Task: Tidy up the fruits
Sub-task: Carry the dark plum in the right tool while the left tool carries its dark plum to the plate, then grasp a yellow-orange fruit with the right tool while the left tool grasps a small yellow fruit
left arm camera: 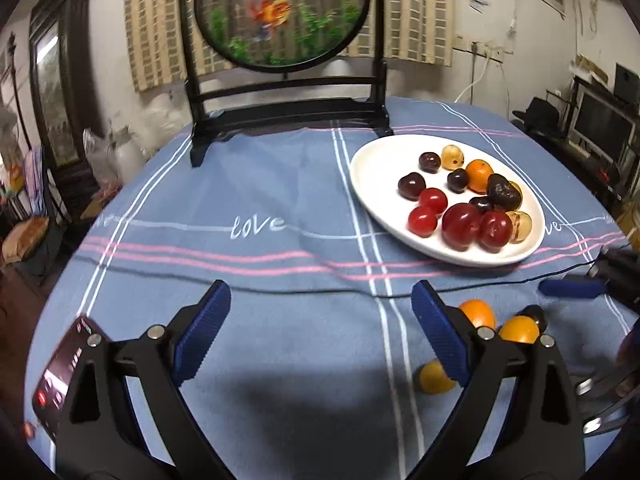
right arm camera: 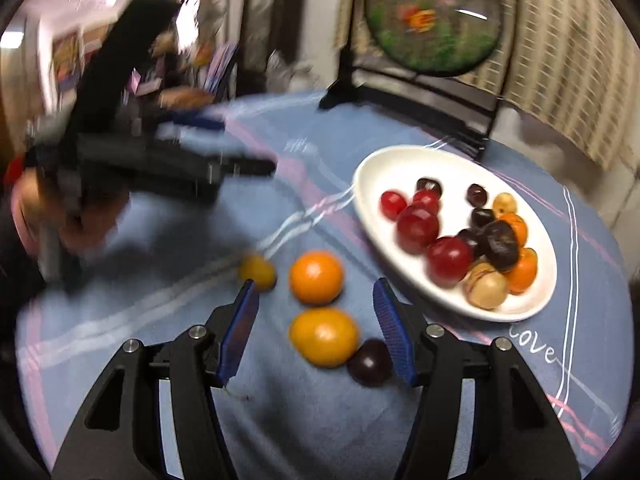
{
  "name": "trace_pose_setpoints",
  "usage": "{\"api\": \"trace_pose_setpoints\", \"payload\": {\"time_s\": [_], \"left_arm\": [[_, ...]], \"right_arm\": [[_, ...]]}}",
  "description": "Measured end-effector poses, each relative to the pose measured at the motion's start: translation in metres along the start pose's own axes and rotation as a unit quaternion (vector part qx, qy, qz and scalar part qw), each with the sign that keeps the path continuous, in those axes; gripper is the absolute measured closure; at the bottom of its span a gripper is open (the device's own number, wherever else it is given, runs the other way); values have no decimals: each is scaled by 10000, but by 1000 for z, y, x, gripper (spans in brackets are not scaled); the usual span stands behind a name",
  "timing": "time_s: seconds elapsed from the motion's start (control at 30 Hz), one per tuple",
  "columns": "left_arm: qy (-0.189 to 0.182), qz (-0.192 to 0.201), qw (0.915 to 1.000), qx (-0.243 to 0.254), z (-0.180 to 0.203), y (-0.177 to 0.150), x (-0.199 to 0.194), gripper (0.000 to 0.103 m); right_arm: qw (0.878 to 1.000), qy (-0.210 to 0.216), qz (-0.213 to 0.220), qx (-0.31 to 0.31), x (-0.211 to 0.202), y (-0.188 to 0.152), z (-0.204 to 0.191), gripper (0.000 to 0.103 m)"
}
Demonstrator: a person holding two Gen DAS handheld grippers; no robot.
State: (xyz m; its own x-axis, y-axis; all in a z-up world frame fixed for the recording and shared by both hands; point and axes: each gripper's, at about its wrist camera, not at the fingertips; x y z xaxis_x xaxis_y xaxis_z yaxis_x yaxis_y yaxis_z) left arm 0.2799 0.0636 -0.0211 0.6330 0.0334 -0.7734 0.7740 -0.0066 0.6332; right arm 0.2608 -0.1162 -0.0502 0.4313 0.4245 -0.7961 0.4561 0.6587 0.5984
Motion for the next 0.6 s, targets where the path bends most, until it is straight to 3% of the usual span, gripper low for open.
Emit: {"api": "trace_pose_setpoints", "payload": {"time_s": [0.23,0.43,0.6], "left_arm": [[-73,-74,9992,-389,-17,0,-1,10],[-106,-20,9993,-369,-15,2,-4,10],[-128,-68,9995,-265,-11,1,-2,10]], "right_arm": [[9989,-300,-282,-238,18,-1,-6,45],[9966,-598,-391,-419,28,-2,-11,60],[9970,-613,-341,-331,23,-3,-8,61]]}}
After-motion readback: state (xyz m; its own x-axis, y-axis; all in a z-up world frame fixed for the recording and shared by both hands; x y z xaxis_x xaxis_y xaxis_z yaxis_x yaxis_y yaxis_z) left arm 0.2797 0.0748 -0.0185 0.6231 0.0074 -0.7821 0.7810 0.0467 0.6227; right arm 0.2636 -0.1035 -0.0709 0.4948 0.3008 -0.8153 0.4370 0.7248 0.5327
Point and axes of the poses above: each gripper's, at about its wrist camera, not at the fingertips, and x roughly the way its jaws point, z to its right, y to its top, and after that the axes turned 10 degrees about -z, right-handed
